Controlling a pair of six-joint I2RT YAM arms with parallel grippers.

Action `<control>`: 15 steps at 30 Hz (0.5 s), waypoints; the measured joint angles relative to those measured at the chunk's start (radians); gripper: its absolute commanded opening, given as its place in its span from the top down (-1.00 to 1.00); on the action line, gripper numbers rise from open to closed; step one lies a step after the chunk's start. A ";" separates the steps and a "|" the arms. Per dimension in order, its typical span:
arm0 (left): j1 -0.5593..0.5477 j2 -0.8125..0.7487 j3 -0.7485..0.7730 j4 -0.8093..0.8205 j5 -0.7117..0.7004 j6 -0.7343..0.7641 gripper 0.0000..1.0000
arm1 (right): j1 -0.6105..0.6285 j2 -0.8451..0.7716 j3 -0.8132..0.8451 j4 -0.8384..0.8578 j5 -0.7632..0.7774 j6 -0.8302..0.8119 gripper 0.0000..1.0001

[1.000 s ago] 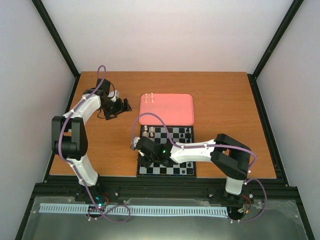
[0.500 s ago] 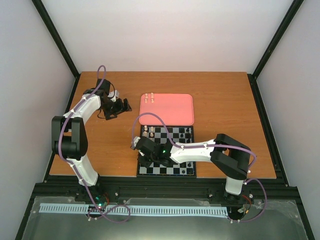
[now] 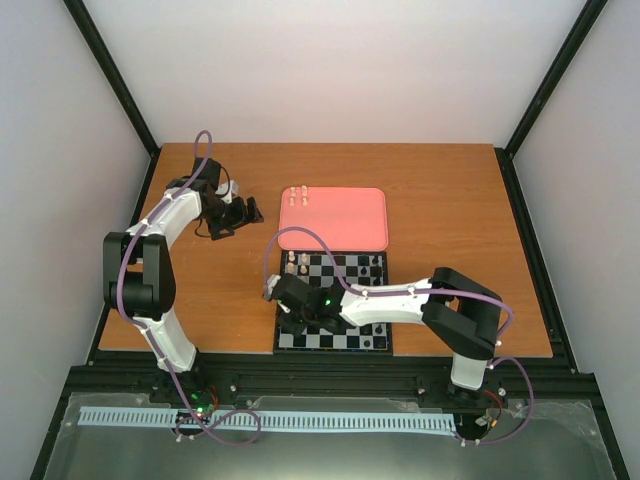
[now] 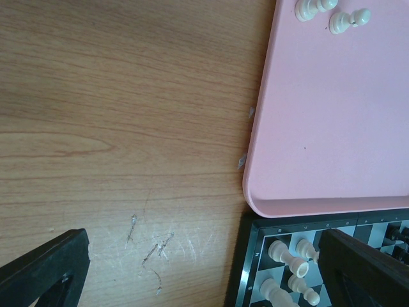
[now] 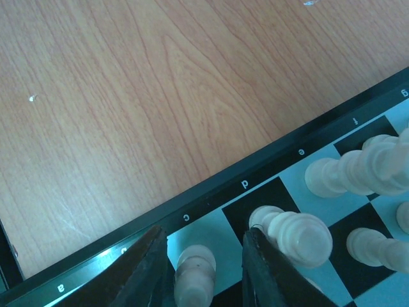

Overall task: Set up the chess pieces on the board
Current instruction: Place the chess piece on the chessboard.

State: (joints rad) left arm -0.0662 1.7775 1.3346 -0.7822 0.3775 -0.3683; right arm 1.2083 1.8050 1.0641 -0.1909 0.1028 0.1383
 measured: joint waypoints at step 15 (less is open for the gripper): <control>0.000 0.000 0.000 0.000 0.001 0.000 -1.00 | -0.006 -0.163 0.161 -0.217 0.129 -0.014 -0.20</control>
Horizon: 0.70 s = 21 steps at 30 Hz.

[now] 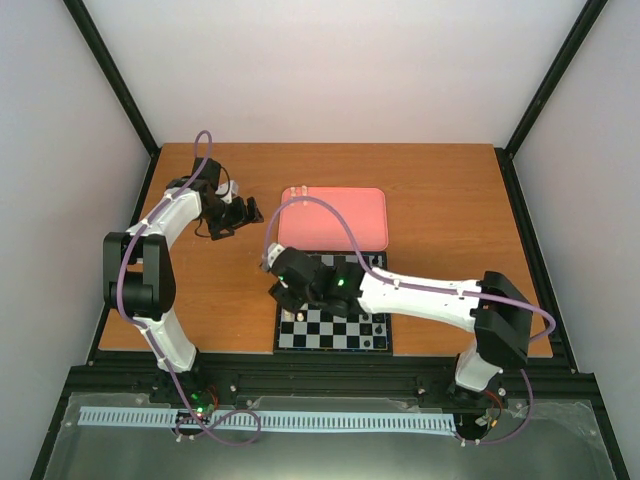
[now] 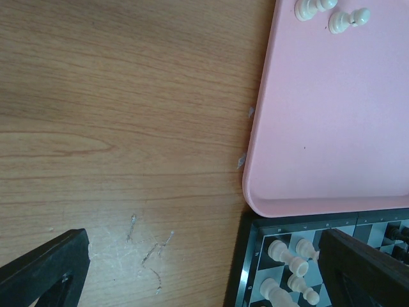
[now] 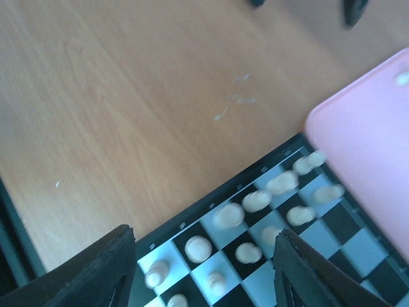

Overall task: Set up the chess pieces on the board
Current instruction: Place the chess piece on the chessboard, then pick up the chess piece from the storage box.

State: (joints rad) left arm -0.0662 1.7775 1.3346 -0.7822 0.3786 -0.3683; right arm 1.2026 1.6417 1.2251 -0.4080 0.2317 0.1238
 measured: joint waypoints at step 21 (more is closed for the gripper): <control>0.000 0.008 0.067 -0.027 0.013 0.002 -1.00 | -0.565 0.599 0.793 -0.139 -0.171 0.053 0.00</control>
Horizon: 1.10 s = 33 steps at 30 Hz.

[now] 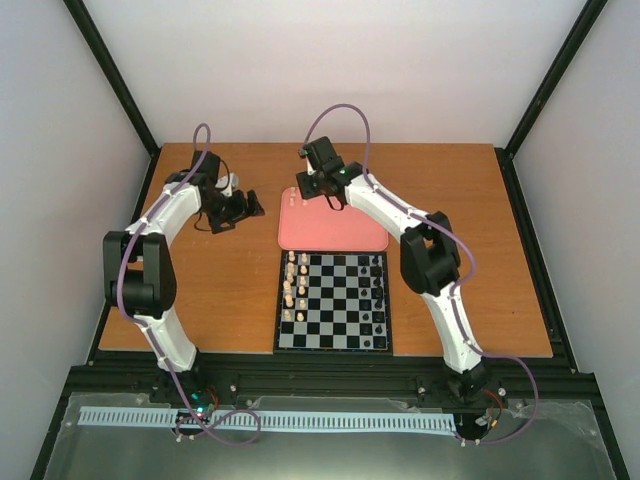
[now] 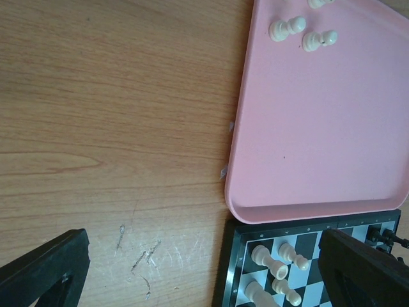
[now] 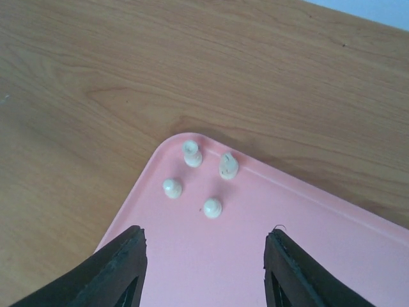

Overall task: Set up the chess pieces on the board
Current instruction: Pick up the chess piece from the storage box.

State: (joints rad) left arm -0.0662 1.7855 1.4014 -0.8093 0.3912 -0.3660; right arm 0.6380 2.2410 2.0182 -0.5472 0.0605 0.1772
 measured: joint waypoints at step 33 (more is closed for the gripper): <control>0.000 0.060 0.000 0.000 0.025 0.001 -1.00 | -0.048 0.354 0.297 -0.101 -0.166 0.026 0.25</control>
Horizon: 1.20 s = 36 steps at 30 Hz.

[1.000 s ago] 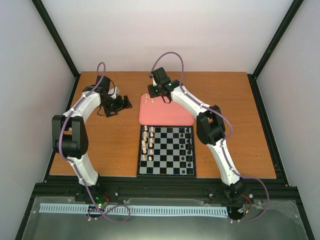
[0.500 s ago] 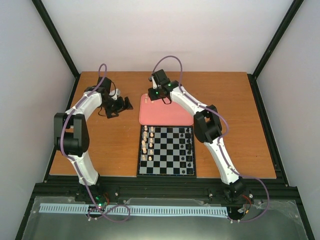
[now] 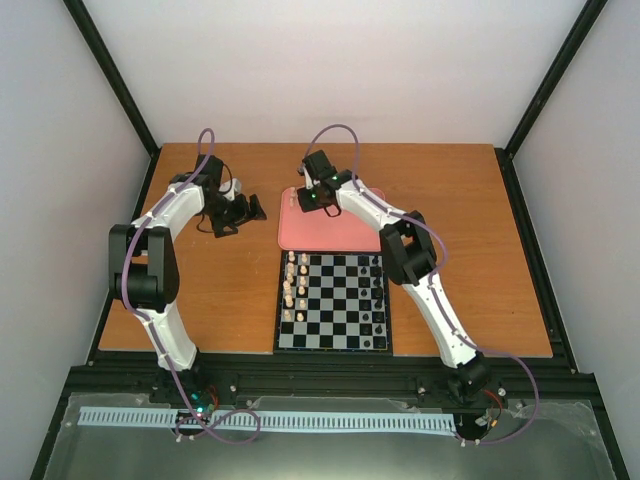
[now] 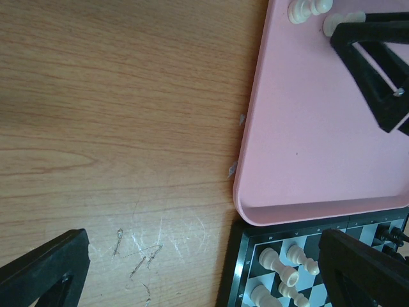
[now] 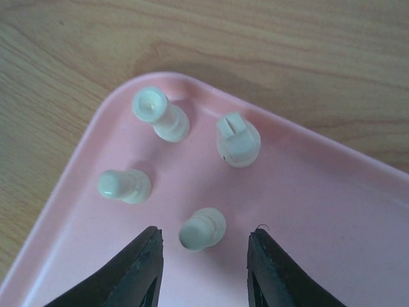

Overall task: Set up the chess pieces on the board
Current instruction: Pick up the chess piece from the storage box.

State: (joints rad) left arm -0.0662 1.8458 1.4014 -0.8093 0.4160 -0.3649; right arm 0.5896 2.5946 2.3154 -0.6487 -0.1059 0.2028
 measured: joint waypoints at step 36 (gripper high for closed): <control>0.000 0.022 0.000 0.001 0.004 0.000 -1.00 | 0.000 0.075 0.085 0.013 0.020 -0.005 0.94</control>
State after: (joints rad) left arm -0.0662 1.8675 1.4010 -0.8082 0.4198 -0.3649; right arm 0.5892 2.6698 2.4001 -0.6357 -0.0860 0.1974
